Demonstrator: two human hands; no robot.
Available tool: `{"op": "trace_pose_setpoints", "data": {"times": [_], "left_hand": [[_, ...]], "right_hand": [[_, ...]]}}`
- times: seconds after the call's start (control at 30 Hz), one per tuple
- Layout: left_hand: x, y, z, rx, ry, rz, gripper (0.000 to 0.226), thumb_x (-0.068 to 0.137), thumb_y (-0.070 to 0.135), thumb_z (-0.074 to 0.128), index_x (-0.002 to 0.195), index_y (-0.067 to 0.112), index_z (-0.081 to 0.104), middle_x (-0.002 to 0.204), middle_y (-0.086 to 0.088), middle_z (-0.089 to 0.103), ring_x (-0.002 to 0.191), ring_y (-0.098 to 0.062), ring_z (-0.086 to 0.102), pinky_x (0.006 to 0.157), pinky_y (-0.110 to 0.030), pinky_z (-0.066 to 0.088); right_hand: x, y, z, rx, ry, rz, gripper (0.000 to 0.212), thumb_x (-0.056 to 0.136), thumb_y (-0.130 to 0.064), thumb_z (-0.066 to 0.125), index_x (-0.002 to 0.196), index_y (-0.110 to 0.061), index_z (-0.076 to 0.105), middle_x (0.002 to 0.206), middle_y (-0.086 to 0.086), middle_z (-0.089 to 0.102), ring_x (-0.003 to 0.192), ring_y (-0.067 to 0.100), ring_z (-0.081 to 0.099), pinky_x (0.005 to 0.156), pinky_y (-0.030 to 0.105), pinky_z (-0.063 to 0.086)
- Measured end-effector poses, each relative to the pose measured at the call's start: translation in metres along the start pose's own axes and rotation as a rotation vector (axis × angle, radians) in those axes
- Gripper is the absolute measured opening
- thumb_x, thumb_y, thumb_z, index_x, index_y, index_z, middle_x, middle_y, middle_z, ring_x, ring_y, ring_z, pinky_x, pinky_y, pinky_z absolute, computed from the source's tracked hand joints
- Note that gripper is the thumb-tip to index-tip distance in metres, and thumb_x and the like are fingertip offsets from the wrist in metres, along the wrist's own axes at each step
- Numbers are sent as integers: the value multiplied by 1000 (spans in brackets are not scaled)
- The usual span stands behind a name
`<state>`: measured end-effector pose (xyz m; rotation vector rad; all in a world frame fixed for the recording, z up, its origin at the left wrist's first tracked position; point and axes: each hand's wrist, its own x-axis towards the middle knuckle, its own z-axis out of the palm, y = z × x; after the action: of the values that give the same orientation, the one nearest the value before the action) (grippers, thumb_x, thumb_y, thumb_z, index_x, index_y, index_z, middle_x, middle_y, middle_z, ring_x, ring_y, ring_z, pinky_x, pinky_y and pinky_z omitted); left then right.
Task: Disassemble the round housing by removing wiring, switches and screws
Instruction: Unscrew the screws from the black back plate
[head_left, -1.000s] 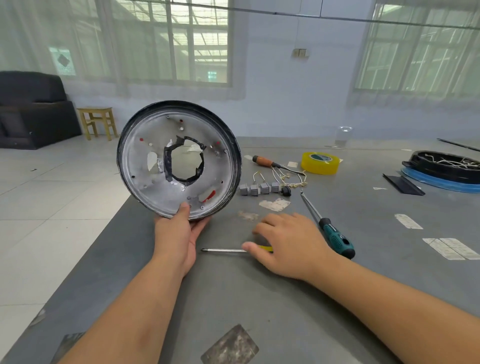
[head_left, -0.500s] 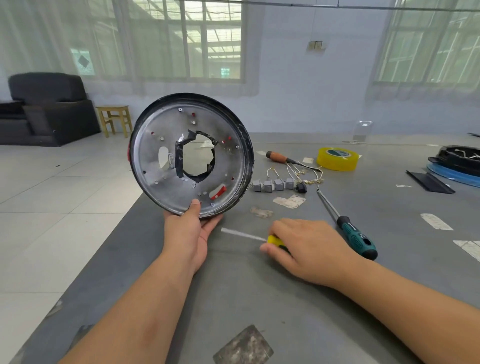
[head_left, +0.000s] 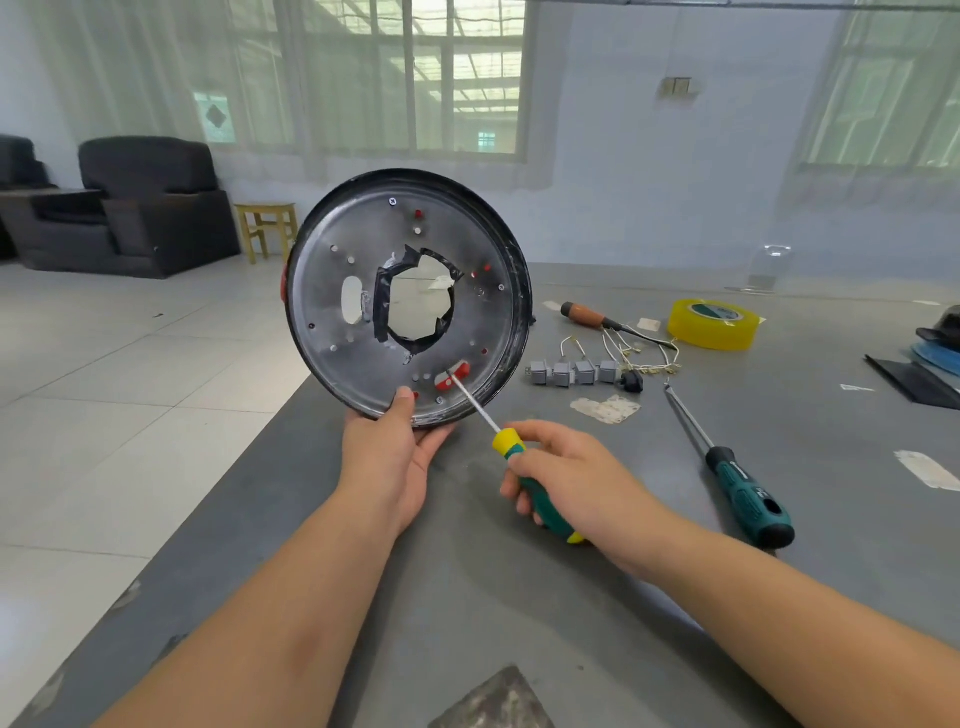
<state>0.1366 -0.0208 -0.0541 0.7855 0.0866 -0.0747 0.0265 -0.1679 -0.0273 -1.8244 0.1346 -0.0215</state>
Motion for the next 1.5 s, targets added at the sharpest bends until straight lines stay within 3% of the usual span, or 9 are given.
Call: {"op": "trace_pose_setpoints", "data": {"times": [0.07,0.17,0.3,0.63,1.1,1.5], "left_hand": [[2,2,-1,4,-4,5,37,109,2,50,146,2,47,134,-21,68,113,-40,72,79,-51,65],[4,3,-1,-2,-2,3,37,109,1,49,146,2,49,133,-20,68,114,-40,71,79,-50,65],[3,3,-2,5,-4,9,36,109,1,48,145,3,50,133,-19,69,114,-38,72,82,-50,65],[0,1,-1,52,-26,-9,35,107,3,53,142,3,54,126,-15,74,108,-30,75,76,-42,66],[1,0,-2,54,-26,14,29,107,3,54,136,3,55,117,-16,77,98,-27,78,83,-50,64],[1,-1,-2,101,-33,41,32,107,4,54,138,8,55,122,-13,75,97,-23,79,81,-44,66]], "right_hand": [[-4,4,-1,181,-51,45,27,100,-7,54,123,-21,57,80,10,73,64,19,64,56,26,50],[-11,8,-4,523,-152,167,23,100,-3,54,122,-3,58,90,22,72,69,27,70,56,27,56],[-17,11,-10,696,-232,236,28,100,-2,53,127,-4,60,111,23,73,77,29,72,59,27,58],[-13,10,-7,663,-275,224,30,99,0,52,127,-5,60,116,23,72,66,22,65,54,24,54],[-16,10,-6,655,-237,230,31,99,0,52,128,-7,61,115,23,72,64,20,61,54,23,54],[-18,6,-6,638,-216,238,30,100,0,51,128,-7,62,114,23,73,63,19,61,53,23,54]]}}
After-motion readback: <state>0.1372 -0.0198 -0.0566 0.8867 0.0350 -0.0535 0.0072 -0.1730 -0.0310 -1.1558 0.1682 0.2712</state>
